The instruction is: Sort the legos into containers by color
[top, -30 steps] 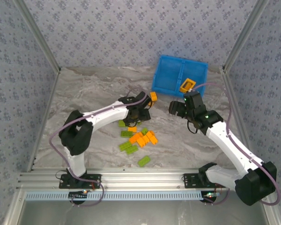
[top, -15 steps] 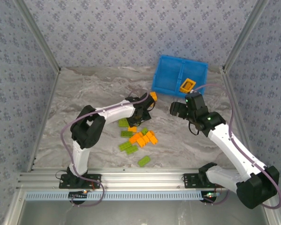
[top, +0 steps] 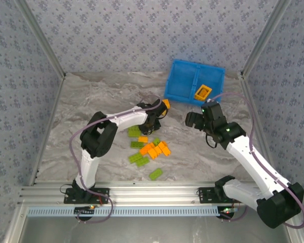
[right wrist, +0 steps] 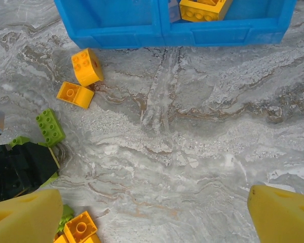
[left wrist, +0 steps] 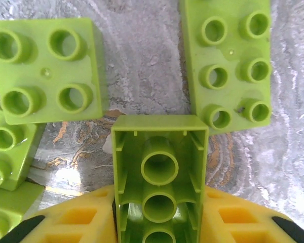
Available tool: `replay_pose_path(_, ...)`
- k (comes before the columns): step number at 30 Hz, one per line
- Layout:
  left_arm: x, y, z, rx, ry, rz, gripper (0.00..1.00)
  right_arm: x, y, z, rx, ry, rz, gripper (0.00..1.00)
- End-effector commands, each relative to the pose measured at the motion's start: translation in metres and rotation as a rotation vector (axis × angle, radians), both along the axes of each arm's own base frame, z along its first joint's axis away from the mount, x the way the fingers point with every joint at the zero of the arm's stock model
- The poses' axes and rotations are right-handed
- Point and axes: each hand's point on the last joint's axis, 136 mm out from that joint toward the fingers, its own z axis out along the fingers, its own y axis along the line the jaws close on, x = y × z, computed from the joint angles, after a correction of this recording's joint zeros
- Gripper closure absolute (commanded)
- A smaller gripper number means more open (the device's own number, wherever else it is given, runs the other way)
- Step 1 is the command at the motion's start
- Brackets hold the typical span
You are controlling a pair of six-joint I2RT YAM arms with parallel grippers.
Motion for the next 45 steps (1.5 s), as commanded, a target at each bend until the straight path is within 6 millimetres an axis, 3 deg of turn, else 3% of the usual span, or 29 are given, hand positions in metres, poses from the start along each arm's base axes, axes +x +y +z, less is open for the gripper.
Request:
replay_pose_path(1, 0.016, -0.015, 0.069, -0.008, -0.159, -0.115, 0.67, -0.007, -0.008, 0.015, 0.011, -0.028, -0.041, 0.04)
replay_pose_path(3, 0.032, -0.033, 0.109, -0.006, -0.282, -0.215, 0.67, -0.011, -0.012, 0.02, 0.017, -0.045, -0.056, 0.03)
replay_pose_path(7, 0.071, -0.075, 0.16, -0.027, -0.462, -0.391, 0.74, -0.015, -0.021, 0.027, 0.01, -0.074, -0.09, 0.03)
replay_pose_path(9, 0.093, -0.099, 0.179, -0.025, -0.582, -0.49, 0.75, -0.018, -0.025, 0.028, 0.025, -0.078, -0.12, 0.03)
replay_pose_path(12, 0.122, -0.121, 0.197, 0.024, -0.728, -0.566, 0.75, -0.022, -0.026, 0.029, 0.038, -0.075, -0.13, 0.03)
replay_pose_path(16, 0.156, -0.14, 0.206, 0.119, -0.876, -0.625, 0.74, -0.028, -0.025, 0.025, 0.06, -0.066, -0.136, 0.03)
replay_pose_path(19, 0.179, -0.149, 0.201, 0.149, -0.938, -0.62, 0.74, -0.031, -0.023, 0.021, 0.08, -0.069, -0.139, 0.02)
replay_pose_path(24, 0.212, -0.151, 0.175, 0.142, -0.972, -0.529, 0.73, -0.036, -0.021, 0.019, 0.077, -0.055, -0.119, 0.02)
replay_pose_path(28, 0.219, -0.156, 0.155, 0.156, -0.981, -0.528, 0.64, -0.04, -0.023, 0.025, 0.056, -0.05, -0.107, 0.02)
replay_pose_path(32, 0.216, -0.157, 0.164, 0.131, -0.983, -0.52, 0.37, -0.04, -0.021, 0.029, 0.067, -0.06, -0.099, 0.02)
replay_pose_path(37, 0.199, -0.154, 0.222, 0.076, -1.024, -0.512, 0.3, -0.033, -0.013, 0.03, 0.081, -0.064, -0.072, 0.02)
replay_pose_path(41, 0.174, -0.134, 0.278, -0.007, -0.994, -0.479, 0.29, -0.026, -0.003, 0.024, 0.067, -0.052, -0.02, 0.02)
replay_pose_path(45, 0.136, -0.109, 0.327, -0.11, -0.968, -0.496, 0.28, -0.015, 0.039, 0.015, 0.057, -0.048, 0.187, 0.02)
